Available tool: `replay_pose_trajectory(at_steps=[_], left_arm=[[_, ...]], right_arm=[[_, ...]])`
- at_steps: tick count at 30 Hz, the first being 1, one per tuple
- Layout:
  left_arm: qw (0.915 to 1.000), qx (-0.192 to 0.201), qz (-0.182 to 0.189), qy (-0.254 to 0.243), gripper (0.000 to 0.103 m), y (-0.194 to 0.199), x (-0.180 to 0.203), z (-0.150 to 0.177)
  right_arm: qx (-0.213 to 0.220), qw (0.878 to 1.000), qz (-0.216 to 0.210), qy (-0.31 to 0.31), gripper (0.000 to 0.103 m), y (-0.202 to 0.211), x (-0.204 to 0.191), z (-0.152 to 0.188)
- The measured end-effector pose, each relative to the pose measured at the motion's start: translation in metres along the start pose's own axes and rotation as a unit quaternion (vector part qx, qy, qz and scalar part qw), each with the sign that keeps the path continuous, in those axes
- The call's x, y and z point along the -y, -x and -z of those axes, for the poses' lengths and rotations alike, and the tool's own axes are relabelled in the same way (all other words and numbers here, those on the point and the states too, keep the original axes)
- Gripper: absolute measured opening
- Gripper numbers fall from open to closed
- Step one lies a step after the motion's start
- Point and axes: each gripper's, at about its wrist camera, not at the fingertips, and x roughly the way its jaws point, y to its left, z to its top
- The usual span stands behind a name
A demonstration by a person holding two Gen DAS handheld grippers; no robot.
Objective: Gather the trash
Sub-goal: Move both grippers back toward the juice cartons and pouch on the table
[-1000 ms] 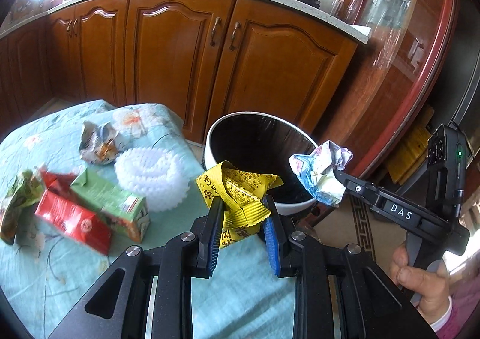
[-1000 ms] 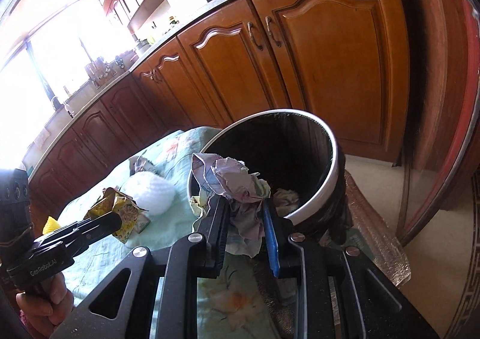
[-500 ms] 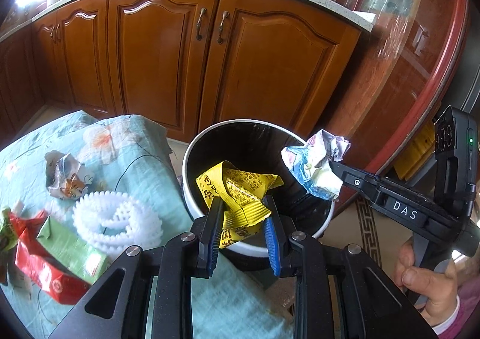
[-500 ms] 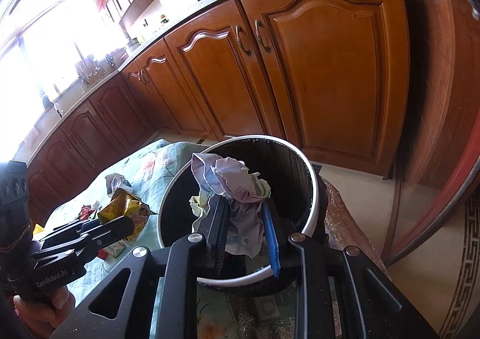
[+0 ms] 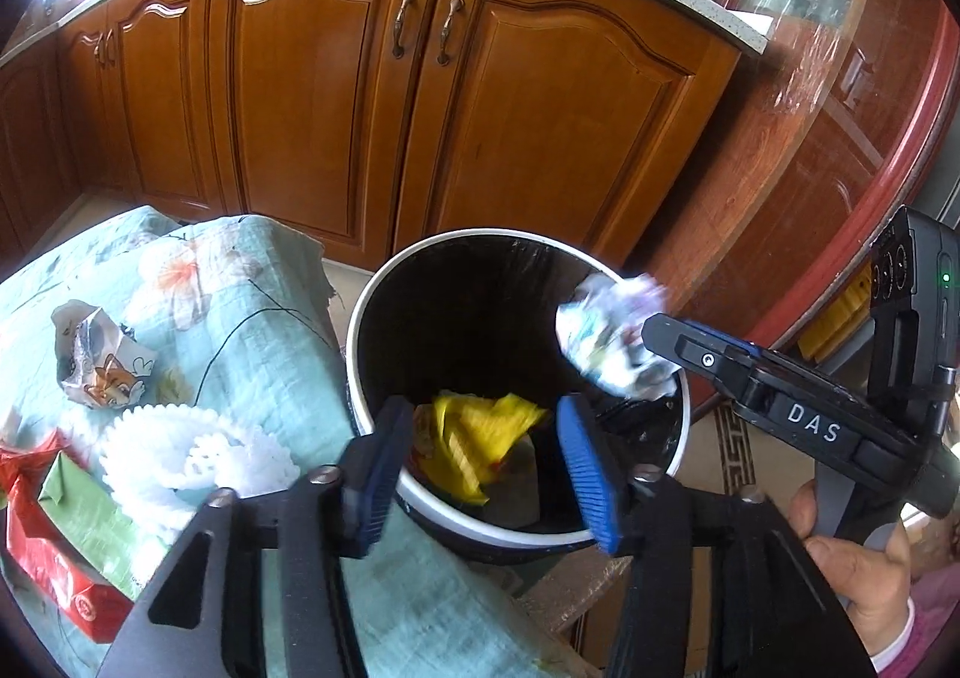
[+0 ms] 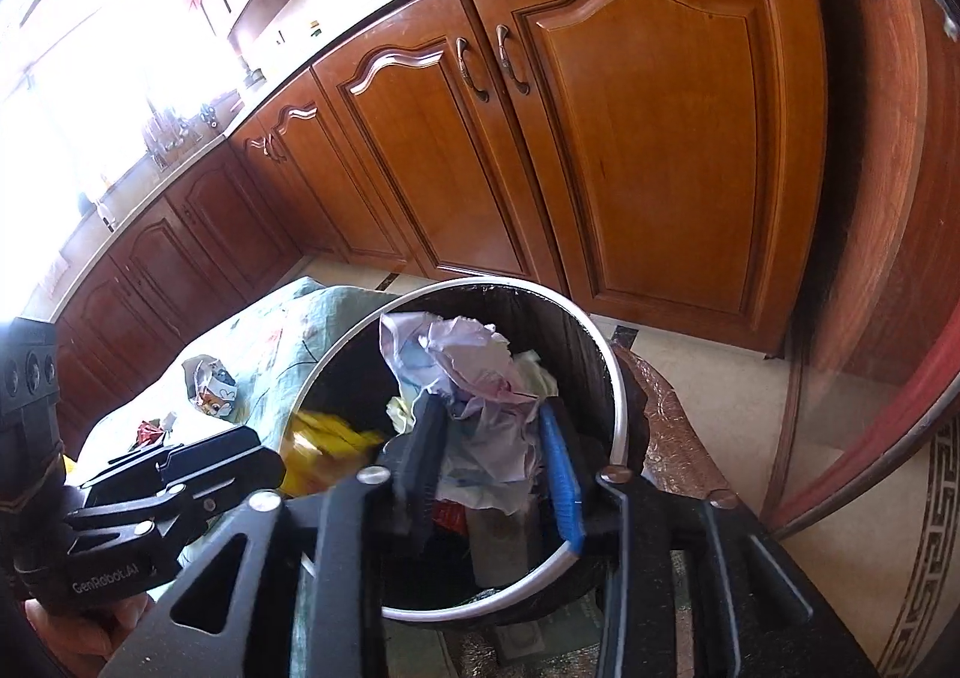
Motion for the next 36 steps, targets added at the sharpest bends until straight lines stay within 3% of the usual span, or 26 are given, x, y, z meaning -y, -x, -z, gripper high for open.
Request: replay_pose_trajectory(at_steps=[7,11,23,36], left_arm=[[0.9998,0.009,-0.002,0.019,0.061,0.019,-0.013,0.021],[0.9994,0.024,-0.009,0.022,0.063,0.041,-0.019,0.044],[0.9967,0.041,-0.029,0.064,0.063,0.114,-0.055,0.113],[0.9854,0.061,-0.07,0.142,0.063,0.185,-0.115,0.168]], right_arm=[[0.006,1.0,-0.016,-0.014,0.054,0.011,0.0,0.005],[0.015,0.999,-0.026,-0.012,0.071,0.022,-0.009,0.016],[0.004,0.998,-0.063,-0.006,0.071,0.029,-0.056,0.069],[-0.027,0.993,-0.11,0.042,0.071,0.019,-0.127,0.107]])
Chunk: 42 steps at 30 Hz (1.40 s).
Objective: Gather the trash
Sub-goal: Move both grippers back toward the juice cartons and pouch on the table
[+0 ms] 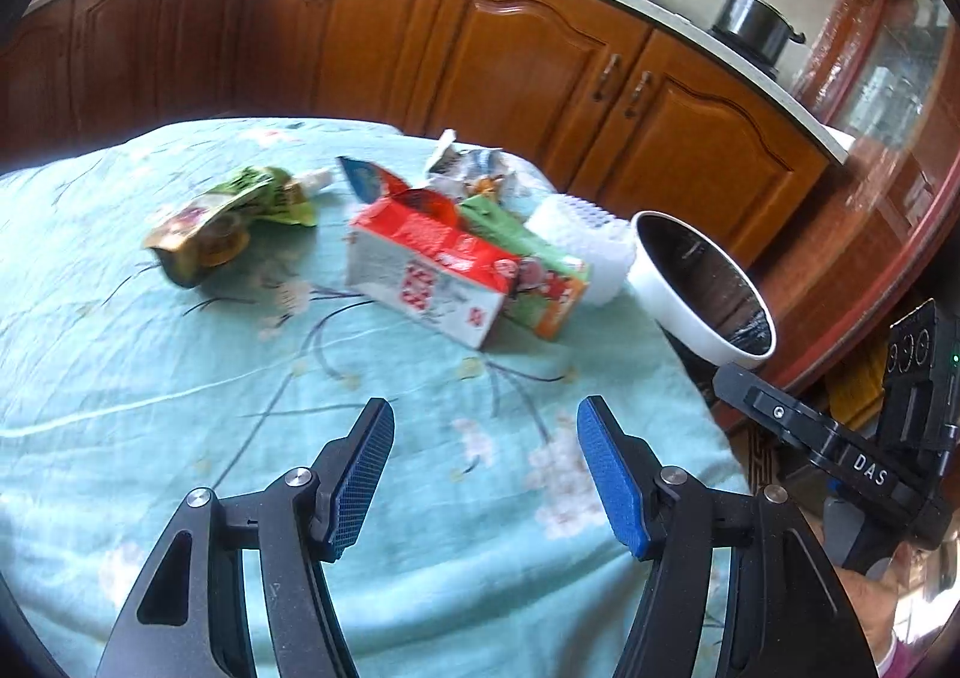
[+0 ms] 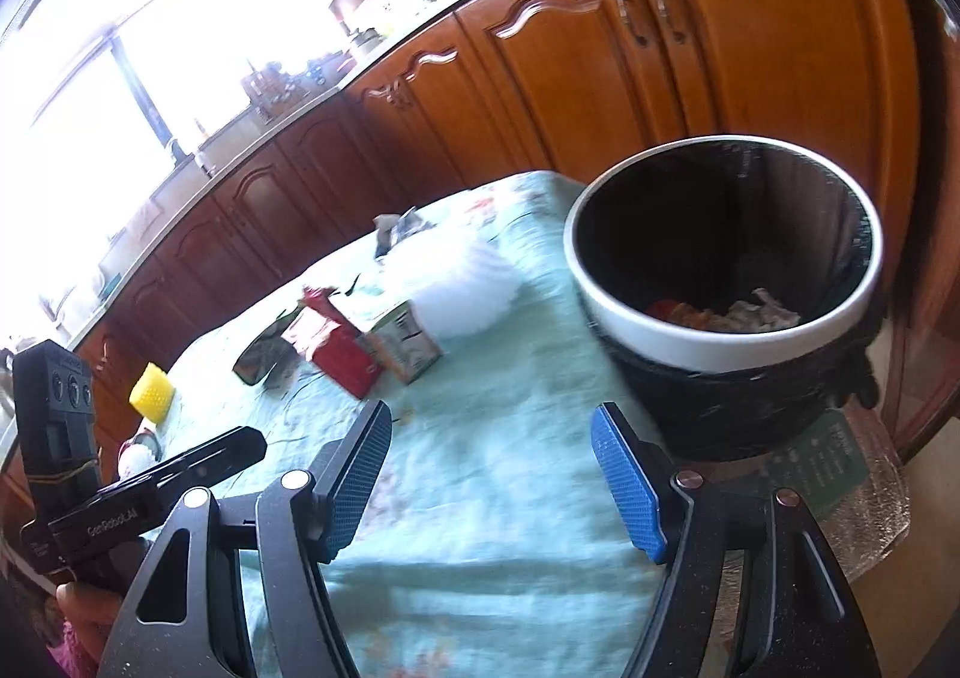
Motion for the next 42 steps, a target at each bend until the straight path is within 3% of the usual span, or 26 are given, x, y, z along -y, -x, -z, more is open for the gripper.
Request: replay_pose_trajectory(at_steps=[12,24,33,42], left_arm=[[0.9989,0.014,-0.03,0.033,0.063,0.023,-0.044,-0.003],[0.997,0.023,-0.068,0.031,0.063,0.018,-0.075,-0.032],[0.9955,0.013,-0.093,0.017,0.069,-0.007,-0.104,-0.072],[0.9961,-0.019,-0.087,0.0,0.072,-0.052,-0.116,-0.108]], right_arm=[[-0.035,0.997,-0.039,0.063,0.071,-0.034,-0.063,0.005],[-0.058,0.99,-0.059,0.116,0.071,-0.071,-0.098,-0.002],[-0.067,0.986,-0.055,0.146,0.071,-0.1,-0.109,-0.014],[-0.07,0.984,-0.058,0.15,0.071,-0.116,-0.11,-0.025]])
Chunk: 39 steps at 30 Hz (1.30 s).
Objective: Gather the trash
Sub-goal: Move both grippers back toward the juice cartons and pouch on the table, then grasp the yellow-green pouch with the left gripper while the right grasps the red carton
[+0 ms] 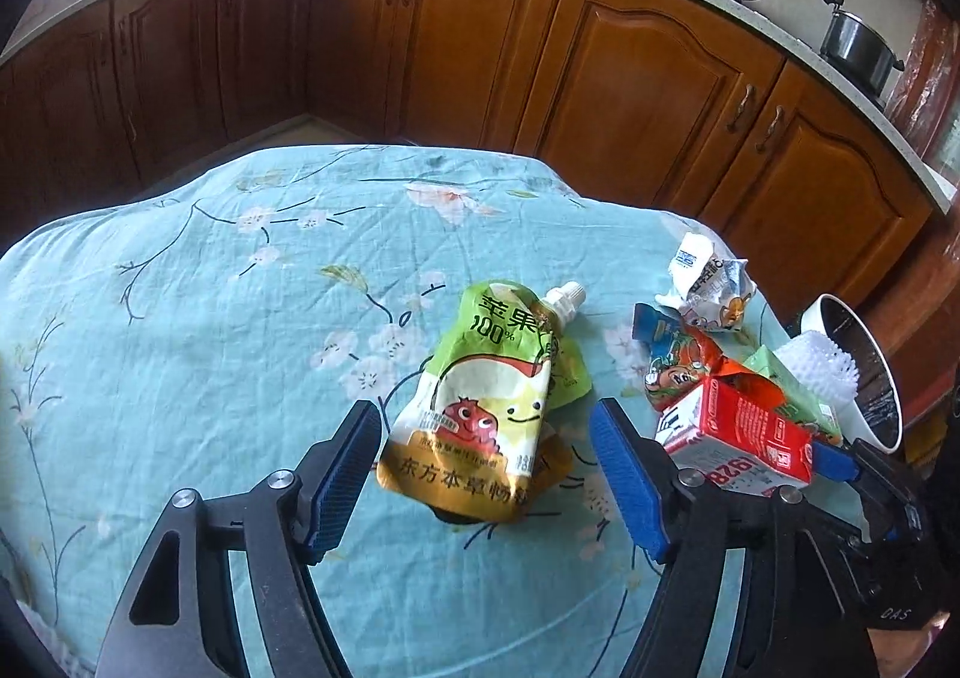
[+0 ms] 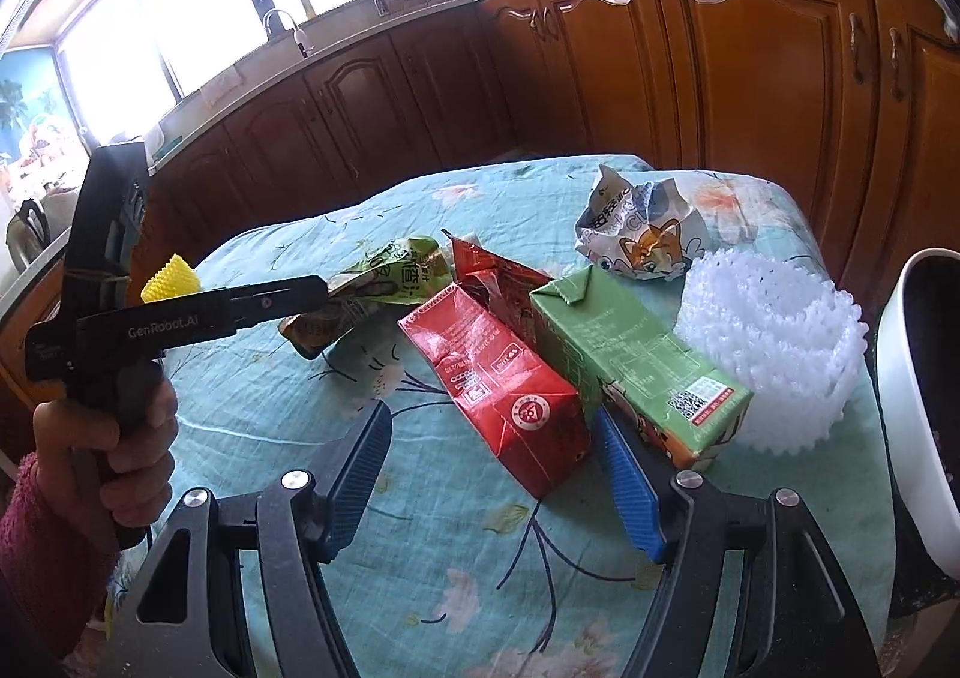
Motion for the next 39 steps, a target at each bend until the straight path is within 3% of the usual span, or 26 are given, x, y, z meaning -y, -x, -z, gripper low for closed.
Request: replay_pose_trajectory(at_steps=[7,11,14,15,29,39], left_arm=[[0.9996,-0.024,-0.004,-0.015,0.07,-0.03,0.005,-0.006],[0.9997,-0.022,0.0,-0.014,0.062,-0.032,0.006,-0.002],[0.9997,-0.015,-0.001,-0.02,0.06,-0.024,0.009,0.006],[0.9997,-0.013,0.0,-0.021,0.059,-0.02,0.01,0.009],[0.9983,0.018,0.051,0.021,0.052,0.054,0.022,0.077],[0.9954,0.013,0.094,-0.011,0.05,0.083,0.064,0.107]], right_arm=[[-0.005,1.0,-0.002,0.01,0.069,-0.008,-0.002,-0.006],[-0.009,1.0,0.0,0.018,0.046,-0.008,-0.005,-0.004],[-0.01,1.0,0.001,0.022,0.041,-0.008,-0.007,-0.003],[-0.01,1.0,0.0,0.023,0.03,-0.006,-0.008,-0.002],[0.014,1.0,0.003,-0.004,0.03,0.042,-0.007,0.034],[0.051,0.997,0.024,-0.047,0.03,0.099,0.015,0.06]])
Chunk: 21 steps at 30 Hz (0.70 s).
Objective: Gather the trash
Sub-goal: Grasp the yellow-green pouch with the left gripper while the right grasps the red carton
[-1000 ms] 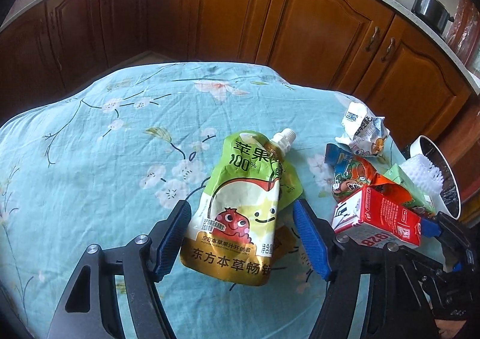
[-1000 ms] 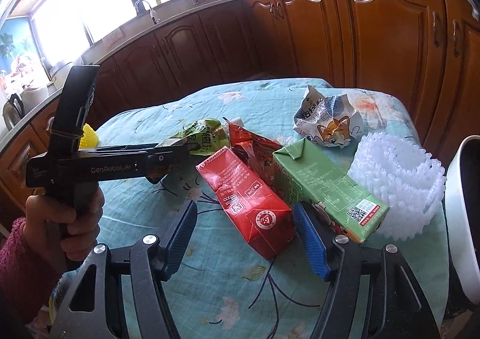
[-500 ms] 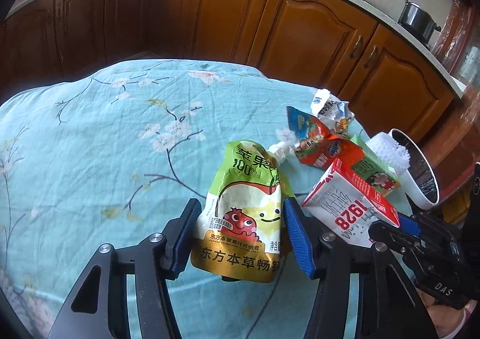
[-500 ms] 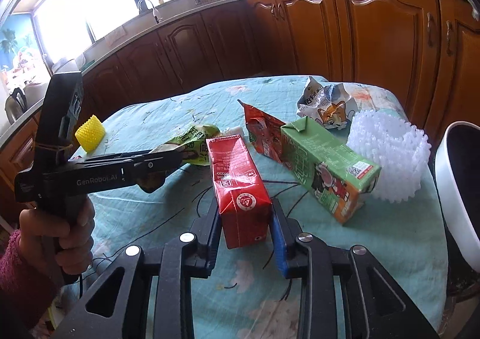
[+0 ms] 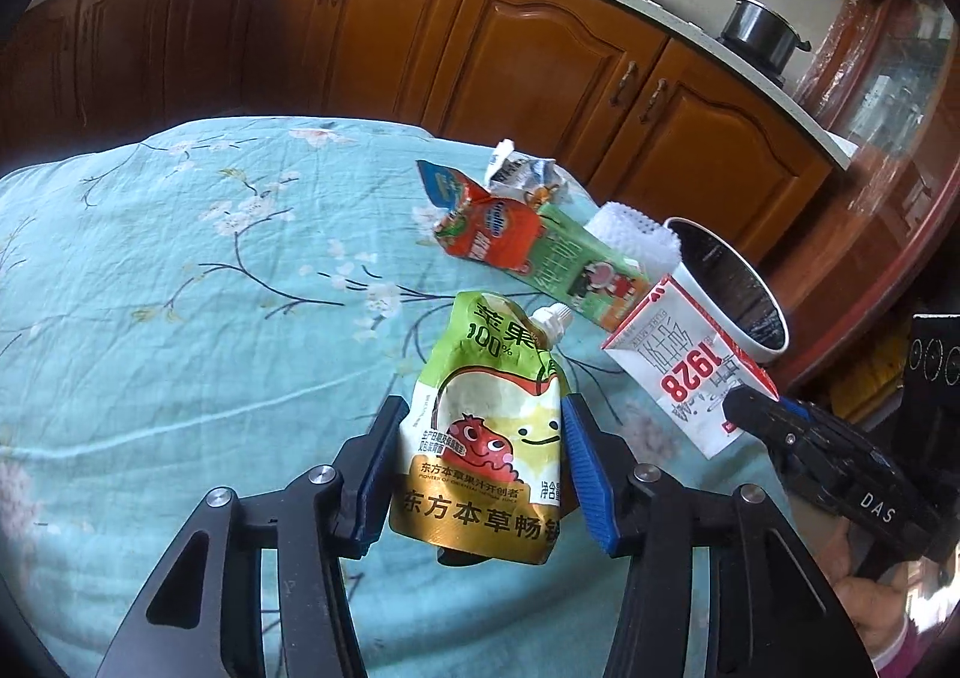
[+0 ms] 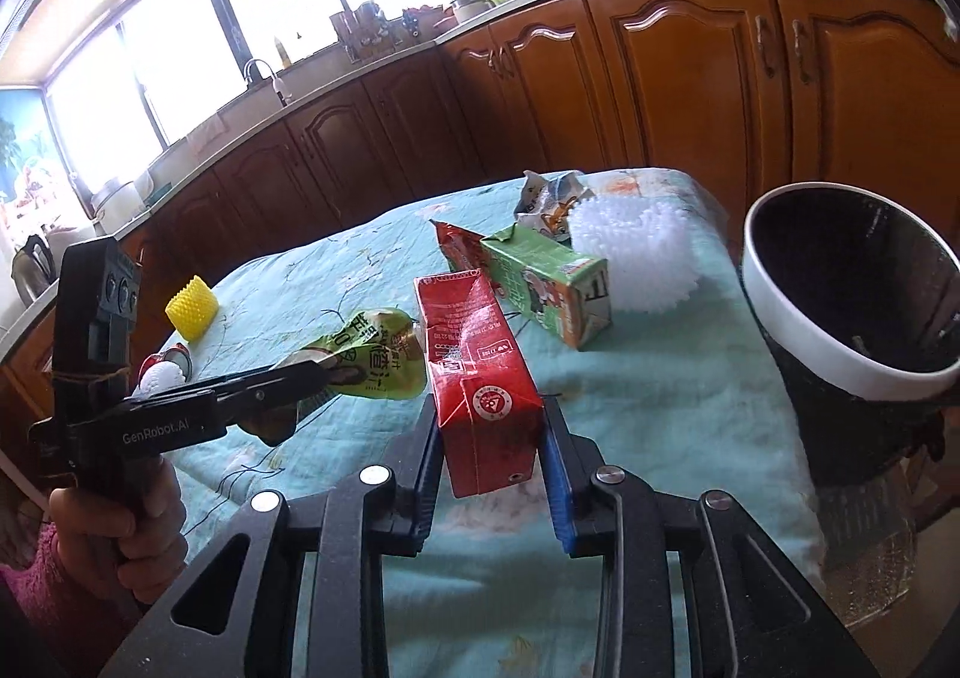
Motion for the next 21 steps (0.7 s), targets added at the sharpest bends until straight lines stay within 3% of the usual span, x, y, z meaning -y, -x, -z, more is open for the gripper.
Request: replay_pose_trajectory(at_steps=[21], left_arm=[[0.9955,0.002,0.06,-0.073,0.05,-0.013,0.09,-0.014]], right_arm=[[0.055,0.994,0.069,-0.071,0.03,0.071,0.074,0.015]])
